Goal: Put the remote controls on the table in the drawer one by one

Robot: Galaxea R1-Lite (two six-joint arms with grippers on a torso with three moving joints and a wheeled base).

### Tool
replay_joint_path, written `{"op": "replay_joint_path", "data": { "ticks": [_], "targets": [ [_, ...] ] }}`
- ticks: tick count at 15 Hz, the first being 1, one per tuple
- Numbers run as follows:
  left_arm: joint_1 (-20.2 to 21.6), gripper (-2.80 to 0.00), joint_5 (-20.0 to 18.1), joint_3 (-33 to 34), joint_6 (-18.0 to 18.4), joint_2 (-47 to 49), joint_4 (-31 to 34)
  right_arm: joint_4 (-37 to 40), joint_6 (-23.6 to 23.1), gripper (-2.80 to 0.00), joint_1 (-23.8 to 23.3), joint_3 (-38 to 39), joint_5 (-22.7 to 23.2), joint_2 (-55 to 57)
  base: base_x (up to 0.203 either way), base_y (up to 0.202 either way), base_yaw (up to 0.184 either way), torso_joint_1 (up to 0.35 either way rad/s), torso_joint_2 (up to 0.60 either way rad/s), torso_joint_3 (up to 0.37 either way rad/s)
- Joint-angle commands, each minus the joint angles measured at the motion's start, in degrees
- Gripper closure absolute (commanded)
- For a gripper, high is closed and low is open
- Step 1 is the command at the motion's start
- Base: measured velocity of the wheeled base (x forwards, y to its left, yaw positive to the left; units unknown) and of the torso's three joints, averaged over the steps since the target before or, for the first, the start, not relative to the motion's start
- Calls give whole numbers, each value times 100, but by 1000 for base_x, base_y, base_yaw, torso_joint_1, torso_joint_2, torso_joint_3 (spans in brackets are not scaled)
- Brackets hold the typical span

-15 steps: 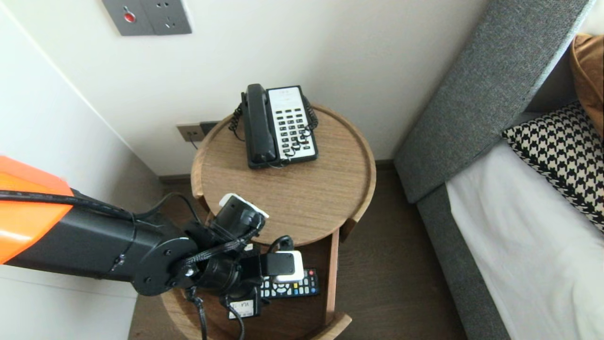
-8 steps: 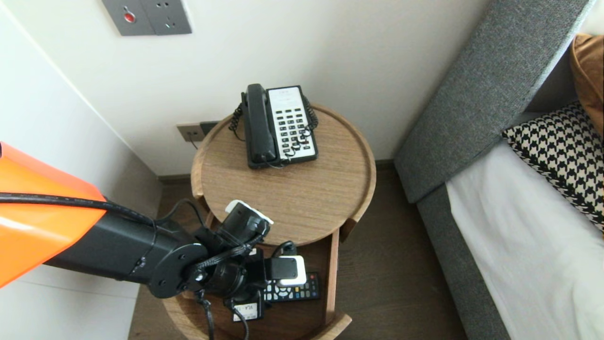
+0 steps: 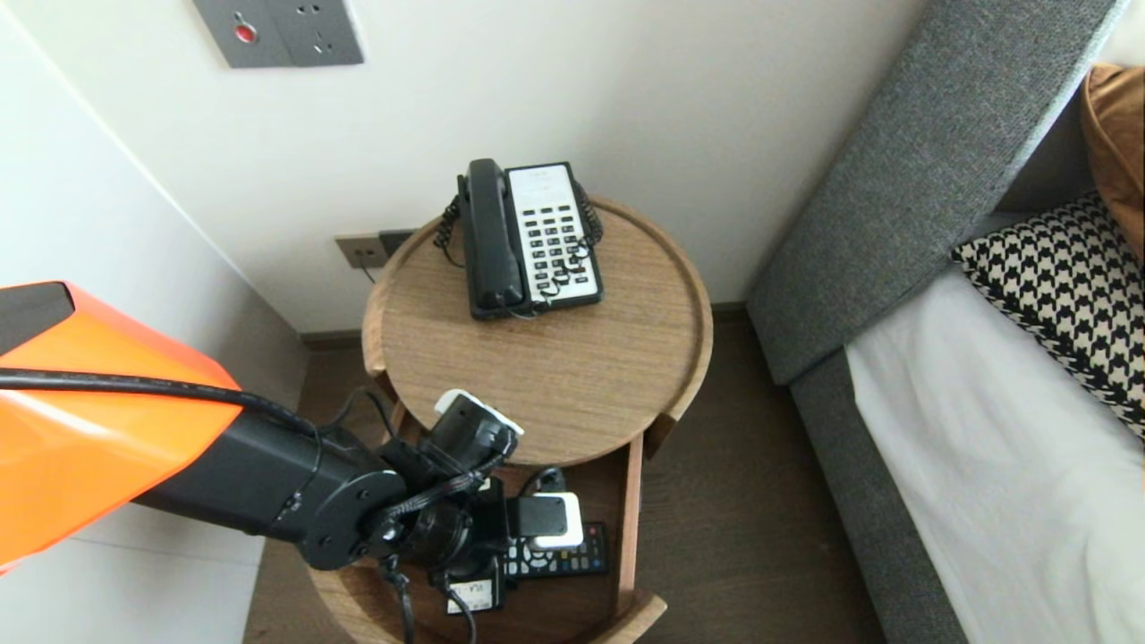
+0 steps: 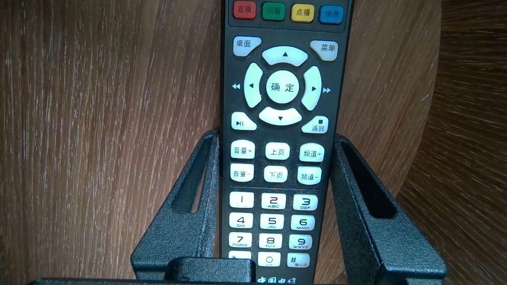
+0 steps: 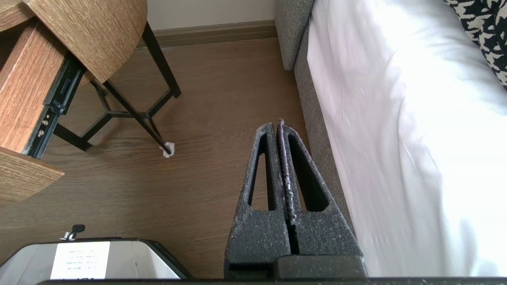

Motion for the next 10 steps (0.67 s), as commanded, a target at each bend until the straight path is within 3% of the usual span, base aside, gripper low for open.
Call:
{"op": "replay_joint_path", "data": {
  "ticks": [1, 10],
  "targets": [
    [-1, 0, 8, 36, 27, 77, -11, -4, 5, 0, 0, 26, -2, -57, 0, 0, 0, 0, 0, 0],
    [-1, 0, 35, -35, 19, 102, -117, 4, 5, 0, 0, 26, -2, -57, 0, 0, 0, 0, 0, 0]
  ]
}}
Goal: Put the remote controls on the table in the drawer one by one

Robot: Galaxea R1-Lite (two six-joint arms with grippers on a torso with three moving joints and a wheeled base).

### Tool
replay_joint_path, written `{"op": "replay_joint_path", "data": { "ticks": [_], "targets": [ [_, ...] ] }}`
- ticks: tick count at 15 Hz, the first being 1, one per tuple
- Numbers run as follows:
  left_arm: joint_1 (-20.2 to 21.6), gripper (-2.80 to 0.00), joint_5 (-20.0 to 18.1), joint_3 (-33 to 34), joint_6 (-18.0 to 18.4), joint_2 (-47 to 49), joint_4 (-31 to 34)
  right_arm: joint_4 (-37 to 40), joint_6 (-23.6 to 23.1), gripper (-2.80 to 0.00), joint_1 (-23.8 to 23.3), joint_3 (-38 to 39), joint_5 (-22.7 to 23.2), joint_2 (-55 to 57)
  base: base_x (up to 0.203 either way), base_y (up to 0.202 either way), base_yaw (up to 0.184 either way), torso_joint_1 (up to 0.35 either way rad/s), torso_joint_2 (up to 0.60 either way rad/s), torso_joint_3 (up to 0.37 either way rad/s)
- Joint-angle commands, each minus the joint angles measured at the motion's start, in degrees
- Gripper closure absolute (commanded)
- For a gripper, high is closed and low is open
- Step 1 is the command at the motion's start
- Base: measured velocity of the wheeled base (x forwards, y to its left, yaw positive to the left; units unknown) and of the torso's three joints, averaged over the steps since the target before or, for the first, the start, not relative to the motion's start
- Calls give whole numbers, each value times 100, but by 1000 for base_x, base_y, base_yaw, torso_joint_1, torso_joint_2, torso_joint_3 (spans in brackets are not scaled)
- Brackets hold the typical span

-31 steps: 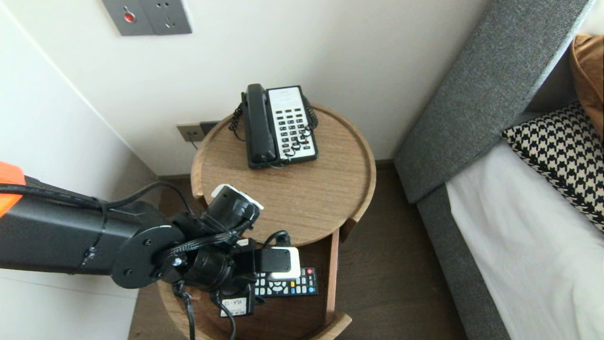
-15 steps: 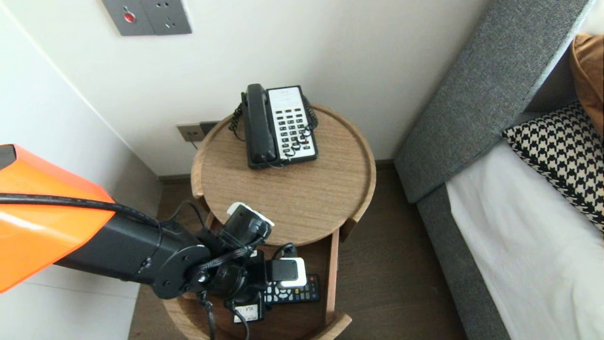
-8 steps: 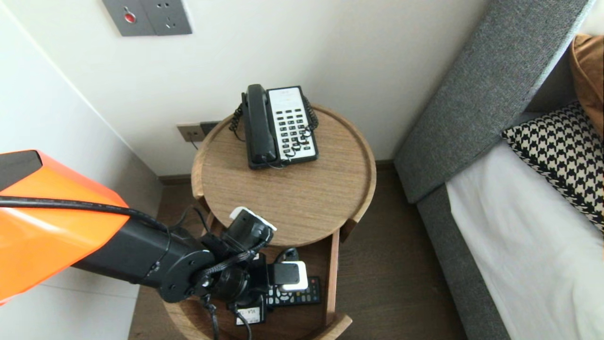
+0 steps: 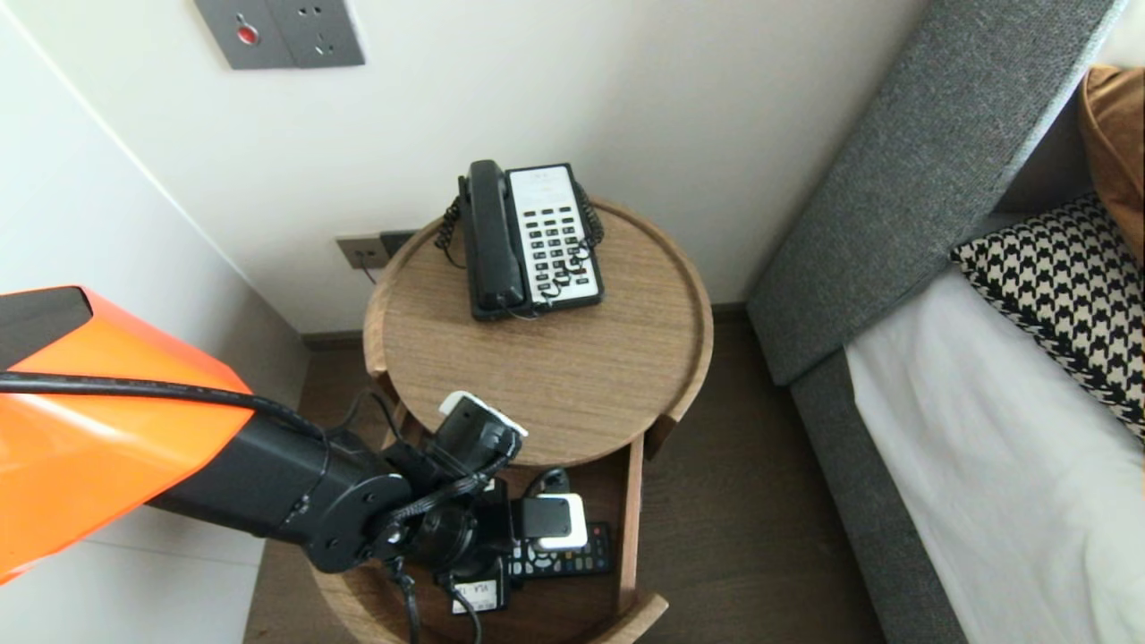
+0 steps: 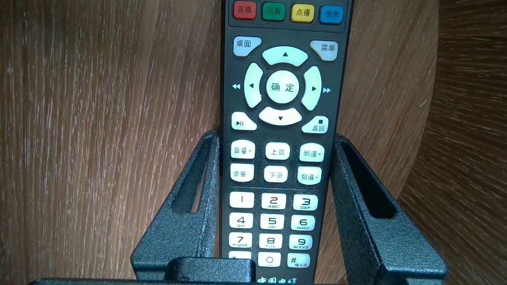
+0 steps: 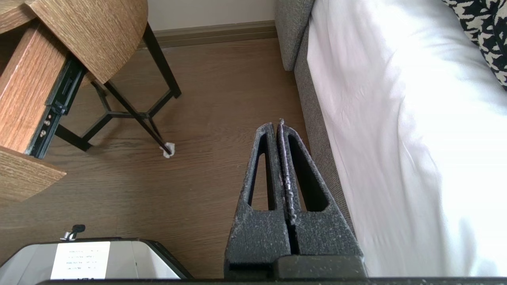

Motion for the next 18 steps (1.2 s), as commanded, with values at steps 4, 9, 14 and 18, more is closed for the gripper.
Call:
{"op": "replay_joint_path", "data": {
  "ticks": [4, 9, 14, 18],
  "targets": [
    [-1, 0, 32, -52, -56, -12, -12, -4, 2, 0, 0, 26, 0, -57, 0, 0, 0, 0, 0, 0],
    [1, 0, 32, -69, -47, 22, -12, 2, 2, 0, 0, 26, 0, -57, 0, 0, 0, 0, 0, 0],
    [-1, 0, 24, -8, -56, -21, -12, 4, 2, 0, 0, 26, 0, -57, 0, 0, 0, 0, 0, 0],
    [-1, 0, -12, 27, -47, -46, -12, -4, 2, 0, 0, 26, 0, -57, 0, 0, 0, 0, 0, 0]
  ]
}}
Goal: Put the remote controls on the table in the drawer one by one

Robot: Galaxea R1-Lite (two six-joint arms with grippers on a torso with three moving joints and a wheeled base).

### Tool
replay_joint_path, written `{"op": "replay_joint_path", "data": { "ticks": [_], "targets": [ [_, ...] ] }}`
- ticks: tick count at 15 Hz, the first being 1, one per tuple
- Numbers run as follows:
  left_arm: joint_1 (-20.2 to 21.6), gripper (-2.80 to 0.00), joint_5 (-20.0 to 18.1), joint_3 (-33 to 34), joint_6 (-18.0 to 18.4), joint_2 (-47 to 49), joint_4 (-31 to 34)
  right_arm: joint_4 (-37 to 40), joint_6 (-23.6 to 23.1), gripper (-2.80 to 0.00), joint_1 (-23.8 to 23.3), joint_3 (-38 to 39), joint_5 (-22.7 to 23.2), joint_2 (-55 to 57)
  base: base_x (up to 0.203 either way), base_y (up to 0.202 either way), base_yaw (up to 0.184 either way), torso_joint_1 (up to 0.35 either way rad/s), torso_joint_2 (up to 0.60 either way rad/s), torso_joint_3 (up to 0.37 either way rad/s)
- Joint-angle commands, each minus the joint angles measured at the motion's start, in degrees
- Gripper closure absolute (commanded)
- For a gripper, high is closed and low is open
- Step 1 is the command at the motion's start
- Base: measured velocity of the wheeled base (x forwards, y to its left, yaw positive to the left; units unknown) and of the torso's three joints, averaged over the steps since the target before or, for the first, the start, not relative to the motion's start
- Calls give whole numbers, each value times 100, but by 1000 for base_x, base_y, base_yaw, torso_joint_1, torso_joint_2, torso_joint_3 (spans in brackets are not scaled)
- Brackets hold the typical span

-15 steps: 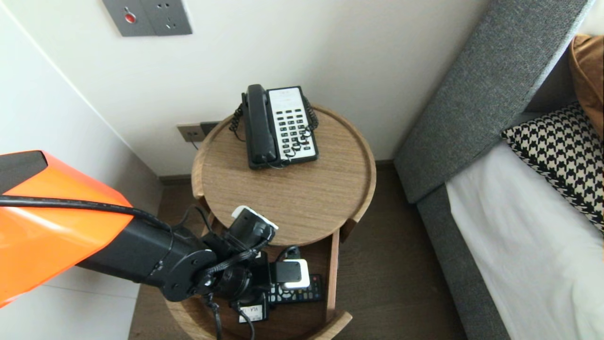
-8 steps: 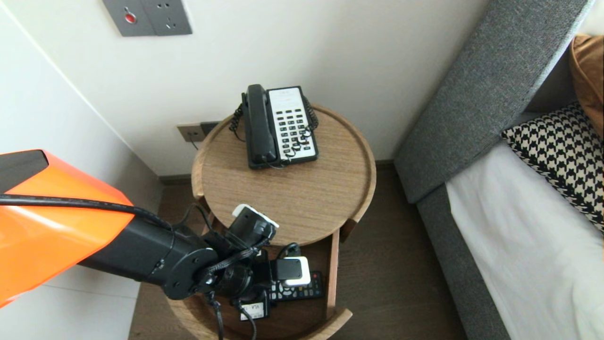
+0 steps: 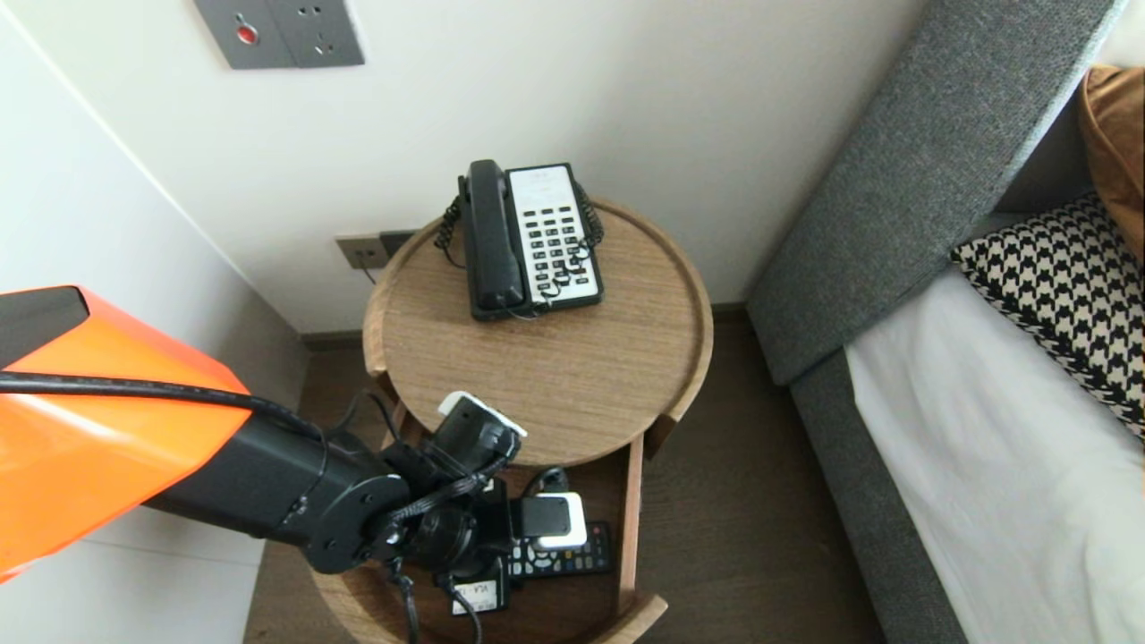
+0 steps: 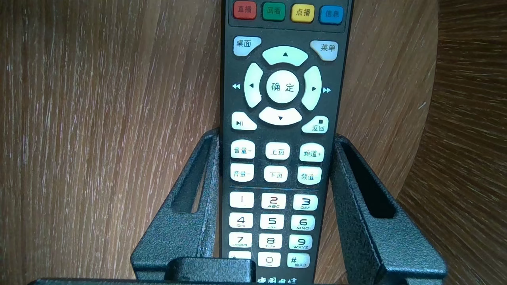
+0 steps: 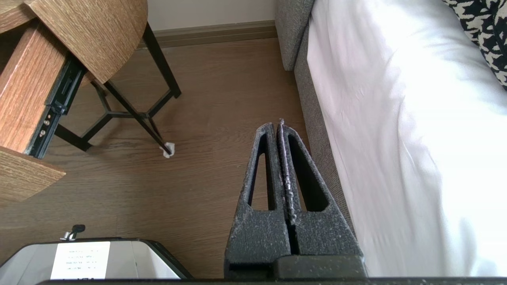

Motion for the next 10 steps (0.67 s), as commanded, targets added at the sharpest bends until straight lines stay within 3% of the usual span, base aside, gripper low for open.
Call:
{"op": "replay_joint_path", "data": {
  "ticks": [1, 2, 3, 10],
  "targets": [
    [0, 0, 1, -13, 30, -40, -10, -3, 2, 0, 0, 26, -2, -57, 0, 0, 0, 0, 0, 0],
    [0, 0, -1, -11, 24, -49, -10, 1, 2, 0, 0, 26, -2, -57, 0, 0, 0, 0, 0, 0],
    [-4, -280, -7, 6, 31, -58, -1, -4, 2, 0, 0, 26, -2, -57, 0, 0, 0, 0, 0, 0],
    [-35, -280, -16, 32, -66, -203, 5, -4, 2, 0, 0, 26, -2, -57, 0, 0, 0, 0, 0, 0]
  ]
}}
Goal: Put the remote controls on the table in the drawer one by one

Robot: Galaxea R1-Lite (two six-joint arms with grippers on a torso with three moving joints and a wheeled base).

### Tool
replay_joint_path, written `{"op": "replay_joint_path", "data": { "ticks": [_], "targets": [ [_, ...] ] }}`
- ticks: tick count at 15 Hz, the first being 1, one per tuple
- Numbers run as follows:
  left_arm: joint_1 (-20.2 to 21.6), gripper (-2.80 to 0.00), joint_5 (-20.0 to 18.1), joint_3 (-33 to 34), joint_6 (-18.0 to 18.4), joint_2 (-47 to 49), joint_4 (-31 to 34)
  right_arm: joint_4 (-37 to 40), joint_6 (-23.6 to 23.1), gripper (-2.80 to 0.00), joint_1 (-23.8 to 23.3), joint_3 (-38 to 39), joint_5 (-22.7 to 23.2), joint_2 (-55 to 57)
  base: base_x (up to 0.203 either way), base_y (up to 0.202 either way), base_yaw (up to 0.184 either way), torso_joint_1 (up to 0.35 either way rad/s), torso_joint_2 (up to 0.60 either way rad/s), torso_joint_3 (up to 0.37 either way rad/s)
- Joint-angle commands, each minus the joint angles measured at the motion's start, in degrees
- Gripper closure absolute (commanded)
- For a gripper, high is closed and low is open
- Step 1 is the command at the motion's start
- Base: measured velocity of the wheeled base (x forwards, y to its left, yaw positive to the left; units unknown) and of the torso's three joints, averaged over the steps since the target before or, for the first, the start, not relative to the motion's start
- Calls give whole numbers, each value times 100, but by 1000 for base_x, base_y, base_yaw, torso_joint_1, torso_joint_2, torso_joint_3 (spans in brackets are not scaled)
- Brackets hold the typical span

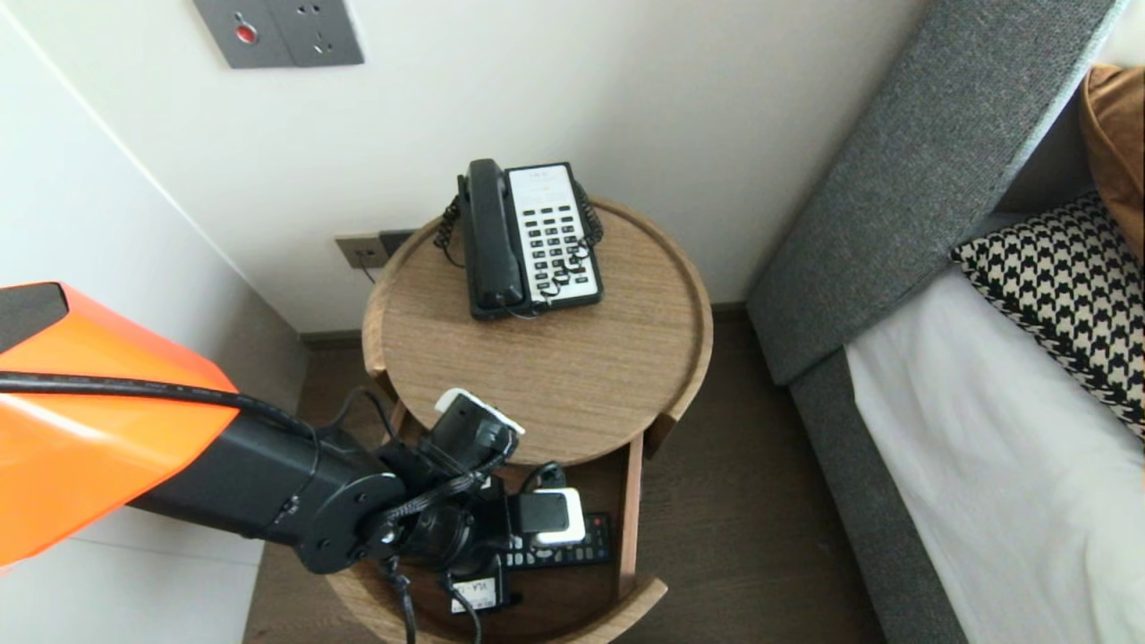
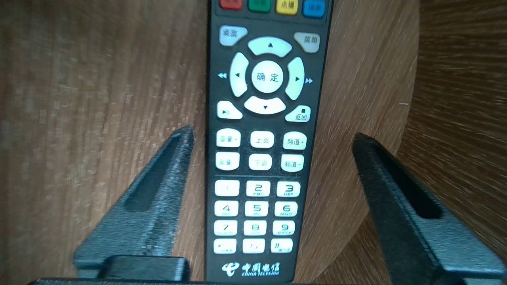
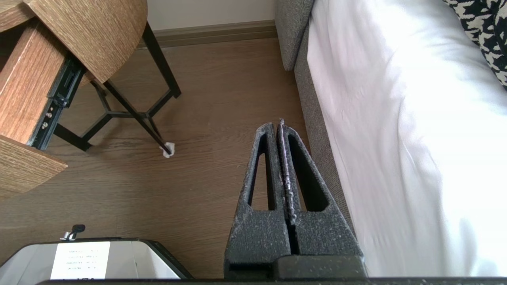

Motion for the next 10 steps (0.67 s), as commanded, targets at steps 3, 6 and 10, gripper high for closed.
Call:
{"op": "replay_joint_path", "data": {
  "ticks": [3, 6, 10],
  "targets": [
    [-27, -280, -16, 27, 20, -254, -13, -4, 2, 0, 0, 26, -2, -57, 0, 0, 0, 0, 0, 0],
    [-43, -280, -11, 133, 17, -438, -14, -4, 2, 0, 0, 26, -2, -57, 0, 0, 0, 0, 0, 0],
    [-126, -280, -8, 132, -136, -902, 8, -3, 2, 0, 0, 26, -2, -57, 0, 0, 0, 0, 0, 0]
  ]
}}
